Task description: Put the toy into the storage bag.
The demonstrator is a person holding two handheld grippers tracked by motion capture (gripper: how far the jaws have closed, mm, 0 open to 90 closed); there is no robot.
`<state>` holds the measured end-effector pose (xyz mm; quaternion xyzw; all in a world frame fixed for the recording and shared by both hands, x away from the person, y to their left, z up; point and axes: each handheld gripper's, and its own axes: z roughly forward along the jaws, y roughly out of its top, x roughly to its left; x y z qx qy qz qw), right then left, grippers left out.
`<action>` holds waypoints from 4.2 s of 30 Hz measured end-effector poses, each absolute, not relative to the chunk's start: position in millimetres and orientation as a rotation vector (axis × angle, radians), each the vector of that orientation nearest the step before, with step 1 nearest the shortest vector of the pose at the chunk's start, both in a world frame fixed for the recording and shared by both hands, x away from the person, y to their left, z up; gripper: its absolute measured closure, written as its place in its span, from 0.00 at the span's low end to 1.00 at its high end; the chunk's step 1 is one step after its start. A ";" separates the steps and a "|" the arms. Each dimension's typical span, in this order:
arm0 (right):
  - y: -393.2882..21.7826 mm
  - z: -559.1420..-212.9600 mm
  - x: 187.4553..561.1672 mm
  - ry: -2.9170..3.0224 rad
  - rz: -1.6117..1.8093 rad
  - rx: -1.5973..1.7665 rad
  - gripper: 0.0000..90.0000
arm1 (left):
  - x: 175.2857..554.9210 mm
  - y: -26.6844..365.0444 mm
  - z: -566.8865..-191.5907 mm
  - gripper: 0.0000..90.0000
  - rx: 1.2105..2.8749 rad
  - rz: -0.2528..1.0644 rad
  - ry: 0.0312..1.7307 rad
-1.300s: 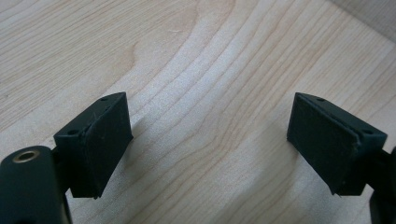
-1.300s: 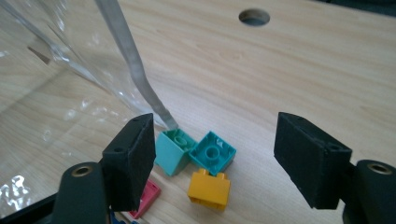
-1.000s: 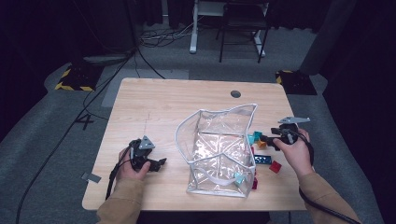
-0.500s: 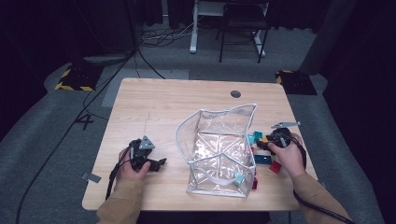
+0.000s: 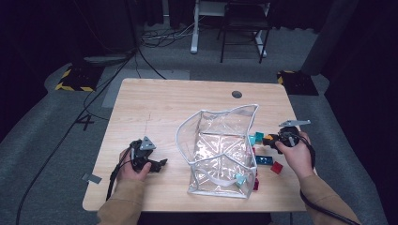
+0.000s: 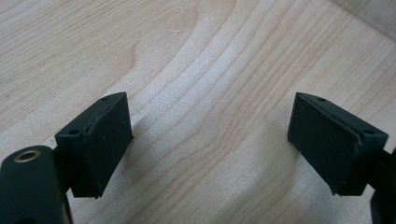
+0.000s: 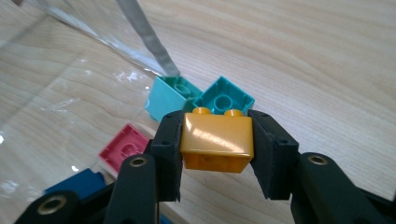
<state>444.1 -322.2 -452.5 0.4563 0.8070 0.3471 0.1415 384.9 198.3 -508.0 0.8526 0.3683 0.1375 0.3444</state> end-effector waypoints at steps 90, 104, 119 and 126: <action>-147.0 -300.4 391.1 2.562 1.371 0.661 0.65 | 385.2 198.6 -507.9 0.16 2.216 0.357 0.955; -144.3 -325.7 391.2 2.659 1.247 0.676 0.65 | 385.1 198.6 -507.8 0.16 2.216 0.357 0.955; -139.1 -331.2 387.2 2.730 1.074 0.670 0.65 | 385.1 198.6 -507.8 0.16 2.216 0.357 0.955; -137.5 -331.3 385.2 2.760 0.996 0.693 0.65 | 385.1 198.6 -507.9 0.16 2.216 0.357 0.955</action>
